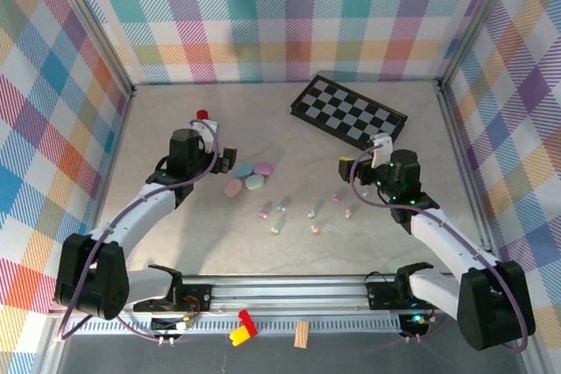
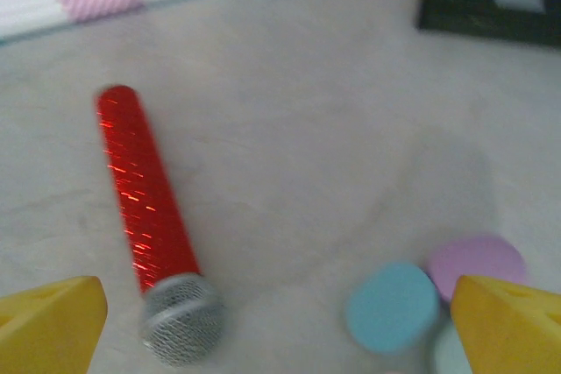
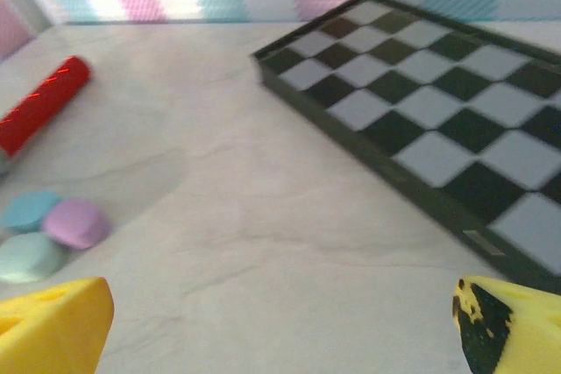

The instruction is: Insert the wireless bluetooth earbuds into the charging case

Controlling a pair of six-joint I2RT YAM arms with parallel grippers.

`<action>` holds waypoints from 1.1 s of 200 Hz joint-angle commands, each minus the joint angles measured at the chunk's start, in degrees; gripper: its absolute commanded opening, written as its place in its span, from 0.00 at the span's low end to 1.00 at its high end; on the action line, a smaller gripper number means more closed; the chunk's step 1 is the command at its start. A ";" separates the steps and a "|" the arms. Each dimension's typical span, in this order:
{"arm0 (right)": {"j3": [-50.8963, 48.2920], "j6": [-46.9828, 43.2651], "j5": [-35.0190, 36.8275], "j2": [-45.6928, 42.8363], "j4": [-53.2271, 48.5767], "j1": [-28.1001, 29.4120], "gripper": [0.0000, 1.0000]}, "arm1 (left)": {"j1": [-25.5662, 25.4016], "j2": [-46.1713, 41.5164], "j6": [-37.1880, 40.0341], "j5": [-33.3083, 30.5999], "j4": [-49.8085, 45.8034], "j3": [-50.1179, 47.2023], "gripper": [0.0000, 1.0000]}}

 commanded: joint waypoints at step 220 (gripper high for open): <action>0.60 10.46 -4.53 2.85 0.31 4.88 0.99 | -8.64 28.03 2.74 -1.33 -35.27 18.20 0.59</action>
